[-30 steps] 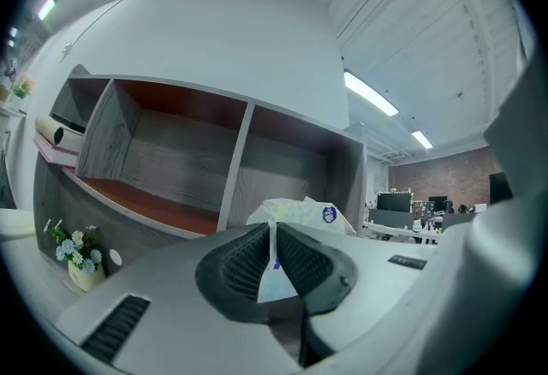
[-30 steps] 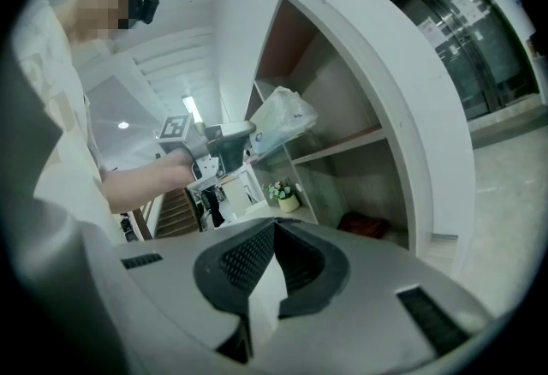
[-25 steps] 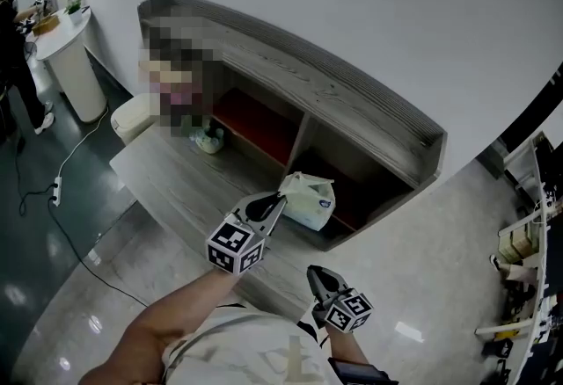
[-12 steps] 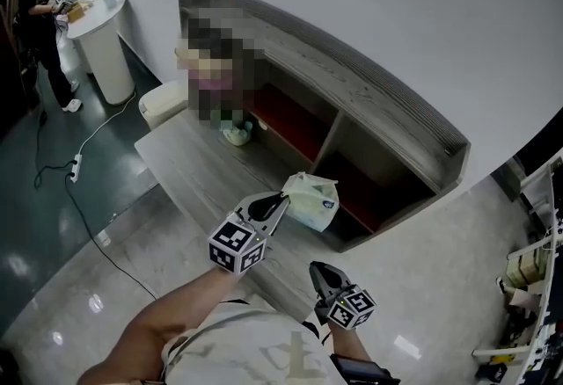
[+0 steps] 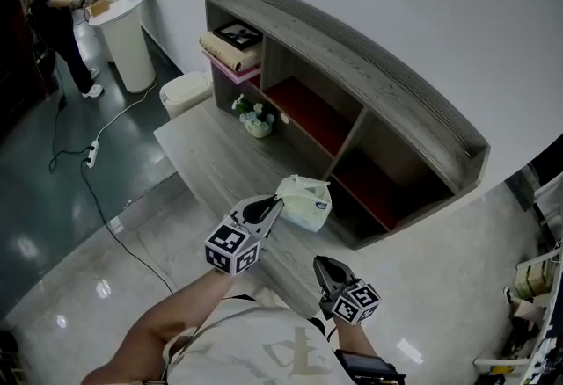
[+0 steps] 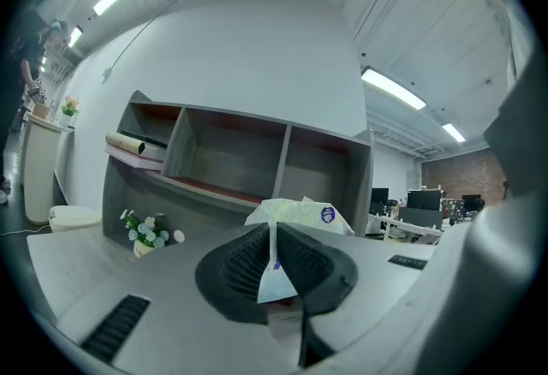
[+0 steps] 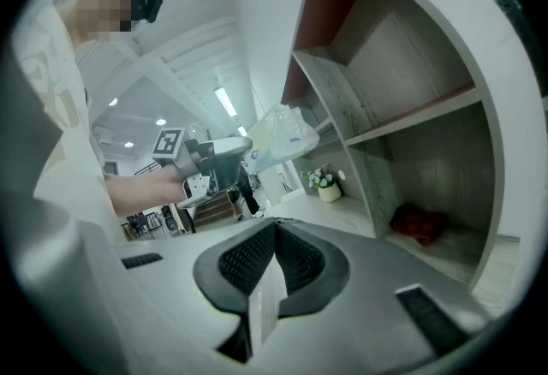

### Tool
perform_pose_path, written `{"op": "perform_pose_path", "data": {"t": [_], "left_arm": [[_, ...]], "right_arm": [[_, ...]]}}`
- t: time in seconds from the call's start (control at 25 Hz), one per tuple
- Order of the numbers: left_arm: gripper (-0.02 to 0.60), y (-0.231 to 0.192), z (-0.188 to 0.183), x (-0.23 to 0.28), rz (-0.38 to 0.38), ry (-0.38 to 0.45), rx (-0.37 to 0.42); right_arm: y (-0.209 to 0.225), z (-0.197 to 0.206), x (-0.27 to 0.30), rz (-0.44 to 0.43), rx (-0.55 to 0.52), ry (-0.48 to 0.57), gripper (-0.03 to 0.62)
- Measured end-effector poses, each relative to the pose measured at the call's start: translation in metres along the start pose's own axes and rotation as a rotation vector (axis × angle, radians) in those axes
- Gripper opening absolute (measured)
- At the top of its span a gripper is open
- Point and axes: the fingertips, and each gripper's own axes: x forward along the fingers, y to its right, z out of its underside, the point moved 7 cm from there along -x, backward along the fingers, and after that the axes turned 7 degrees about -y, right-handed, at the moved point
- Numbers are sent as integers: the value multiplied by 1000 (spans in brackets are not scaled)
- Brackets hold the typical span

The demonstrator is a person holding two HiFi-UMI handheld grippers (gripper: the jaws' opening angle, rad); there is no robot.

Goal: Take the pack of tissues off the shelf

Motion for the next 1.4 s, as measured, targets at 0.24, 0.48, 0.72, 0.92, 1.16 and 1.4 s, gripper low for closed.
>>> {"op": "perform_pose_path", "data": {"t": [0.24,0.48,0.72,0.92,1.16,1.4], "left_arm": [[40,-10,17,-20,-36,-8,-17],[40,-16,41,-35,-66,-34,-37],[40,-21,60,-52,-91,-50,-65],[40,-10,72,-66,-113,-58,-84],[40,-17,102,-60,-133,-106,-133],[40,-16,108,-60,-138,-113,-145]], "right_arm": [[-5,0,7,-22,-11,-19,5],[-5,0,9,-33,-13,-23,5],[-5,-2,8,-36,-28,-23,5],[-7,-6,0,-35,-49,-17,5],[7,-11,8,-26,-45,-22,3],[10,-12,7,-30,-52,-27,3]]}}
